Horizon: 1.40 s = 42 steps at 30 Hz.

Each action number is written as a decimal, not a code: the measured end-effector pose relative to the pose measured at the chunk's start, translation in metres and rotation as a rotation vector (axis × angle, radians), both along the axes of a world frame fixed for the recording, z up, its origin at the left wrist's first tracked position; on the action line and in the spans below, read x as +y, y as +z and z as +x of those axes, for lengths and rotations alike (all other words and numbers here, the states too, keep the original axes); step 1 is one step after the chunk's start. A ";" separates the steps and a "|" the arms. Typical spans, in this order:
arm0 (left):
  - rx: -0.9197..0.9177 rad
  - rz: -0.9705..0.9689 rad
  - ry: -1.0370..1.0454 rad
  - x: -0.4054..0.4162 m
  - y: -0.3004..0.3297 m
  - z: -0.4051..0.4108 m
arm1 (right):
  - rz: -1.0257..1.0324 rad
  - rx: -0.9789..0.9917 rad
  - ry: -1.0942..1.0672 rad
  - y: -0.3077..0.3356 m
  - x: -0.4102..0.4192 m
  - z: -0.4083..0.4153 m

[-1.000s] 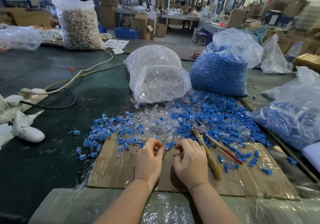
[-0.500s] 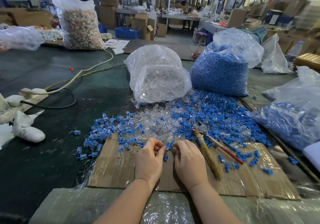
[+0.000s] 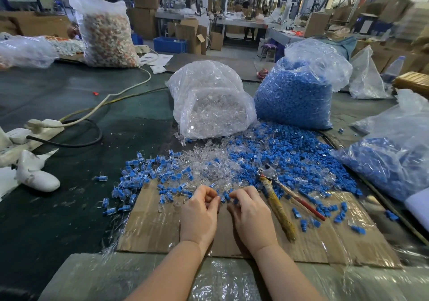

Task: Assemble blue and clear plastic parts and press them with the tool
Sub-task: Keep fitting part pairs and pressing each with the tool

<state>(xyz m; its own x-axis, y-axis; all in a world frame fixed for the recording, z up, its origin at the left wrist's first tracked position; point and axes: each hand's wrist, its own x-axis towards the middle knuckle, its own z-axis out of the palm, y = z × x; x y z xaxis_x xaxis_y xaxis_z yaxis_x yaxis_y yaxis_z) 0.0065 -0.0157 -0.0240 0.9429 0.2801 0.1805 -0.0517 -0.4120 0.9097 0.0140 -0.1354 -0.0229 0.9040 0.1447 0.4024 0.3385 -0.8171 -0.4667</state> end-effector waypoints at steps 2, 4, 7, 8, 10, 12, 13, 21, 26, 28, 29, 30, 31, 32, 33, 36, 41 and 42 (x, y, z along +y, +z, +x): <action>0.007 0.022 -0.001 0.000 0.000 0.000 | 0.083 -0.006 -0.023 0.001 -0.001 0.000; 0.013 0.040 -0.006 0.000 0.000 0.001 | 0.158 -0.017 -0.014 0.003 -0.002 0.000; 0.024 0.045 -0.016 -0.001 0.000 0.002 | 0.227 -0.045 0.013 0.006 -0.004 -0.001; 0.031 0.043 -0.022 -0.001 0.000 0.002 | 0.246 -0.053 0.016 0.007 -0.005 -0.001; 0.039 0.035 -0.033 -0.001 -0.001 0.002 | 0.282 -0.064 0.022 0.007 -0.005 -0.001; 0.048 0.037 -0.048 -0.001 0.000 0.002 | 0.301 -0.067 0.034 0.006 -0.005 -0.001; 0.053 0.039 -0.057 -0.001 0.000 0.002 | 0.301 -0.063 0.037 0.005 -0.005 -0.001; 0.077 0.022 -0.074 -0.001 0.000 0.002 | 0.309 -0.125 0.059 0.004 -0.005 -0.001; 0.076 -0.002 -0.068 -0.001 0.000 0.003 | 0.353 -0.115 0.099 0.003 -0.005 -0.002; 0.071 -0.017 -0.058 -0.001 0.000 0.003 | 0.361 -0.109 0.107 0.003 -0.005 -0.003; 0.071 -0.020 -0.055 -0.001 0.000 0.003 | 0.364 -0.107 0.109 0.003 -0.004 -0.003; 0.072 -0.019 -0.054 -0.001 0.000 0.003 | 0.368 -0.106 0.108 0.003 -0.004 -0.003; 0.072 -0.017 -0.052 -0.001 0.000 0.003 | 0.374 -0.102 0.105 0.003 -0.004 -0.003; 0.072 -0.016 -0.049 -0.001 0.000 0.003 | 0.378 -0.099 0.104 0.003 -0.004 -0.003; 0.073 -0.017 -0.048 -0.001 0.001 0.003 | 0.377 -0.097 0.106 0.003 -0.004 -0.003; 0.083 -0.021 -0.051 -0.002 0.002 0.002 | 0.373 -0.093 0.118 0.002 -0.005 -0.004; 0.089 0.004 -0.066 -0.001 0.002 0.001 | 0.381 -0.055 0.137 0.001 -0.005 -0.004; 0.087 0.003 -0.074 -0.001 0.003 0.001 | 0.374 -0.055 0.141 0.002 -0.004 -0.004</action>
<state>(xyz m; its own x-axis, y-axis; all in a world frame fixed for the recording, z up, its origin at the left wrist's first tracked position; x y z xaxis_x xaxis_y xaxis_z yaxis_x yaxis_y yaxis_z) 0.0070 -0.0162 -0.0213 0.9732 0.2084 0.0975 -0.0028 -0.4132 0.9107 0.0104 -0.1396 -0.0213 0.8615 0.1004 0.4977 0.4678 -0.5379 -0.7013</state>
